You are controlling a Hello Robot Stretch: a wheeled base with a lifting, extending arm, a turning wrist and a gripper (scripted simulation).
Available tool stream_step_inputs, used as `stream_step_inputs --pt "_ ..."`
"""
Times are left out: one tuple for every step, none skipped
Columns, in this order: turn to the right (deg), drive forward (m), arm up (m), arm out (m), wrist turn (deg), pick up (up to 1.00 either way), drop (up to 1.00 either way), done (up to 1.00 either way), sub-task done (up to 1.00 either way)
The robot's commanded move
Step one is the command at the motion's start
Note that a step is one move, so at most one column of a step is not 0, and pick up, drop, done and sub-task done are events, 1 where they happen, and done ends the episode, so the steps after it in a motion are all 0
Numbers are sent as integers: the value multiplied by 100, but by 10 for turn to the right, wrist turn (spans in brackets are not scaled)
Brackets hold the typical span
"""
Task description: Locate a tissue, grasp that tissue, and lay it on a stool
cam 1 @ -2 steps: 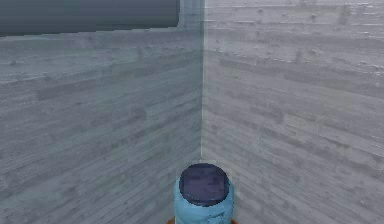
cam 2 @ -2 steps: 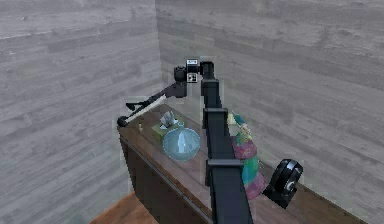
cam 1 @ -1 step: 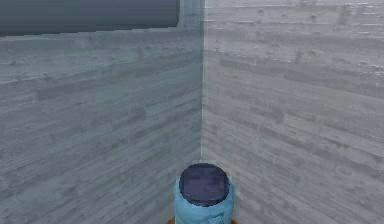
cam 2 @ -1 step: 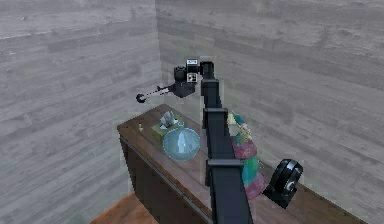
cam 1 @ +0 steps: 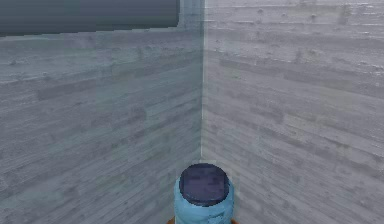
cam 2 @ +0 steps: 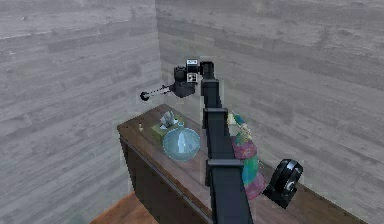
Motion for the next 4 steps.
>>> stream_step_inputs --pt "0 0 -30 0 0 0 0 0 0" --pt "0 0 0 0 0 100 0 0 0" --pt "0 0 10 0 0 0 0 0 0" --pt "0 0 30 0 0 0 0 0 0"
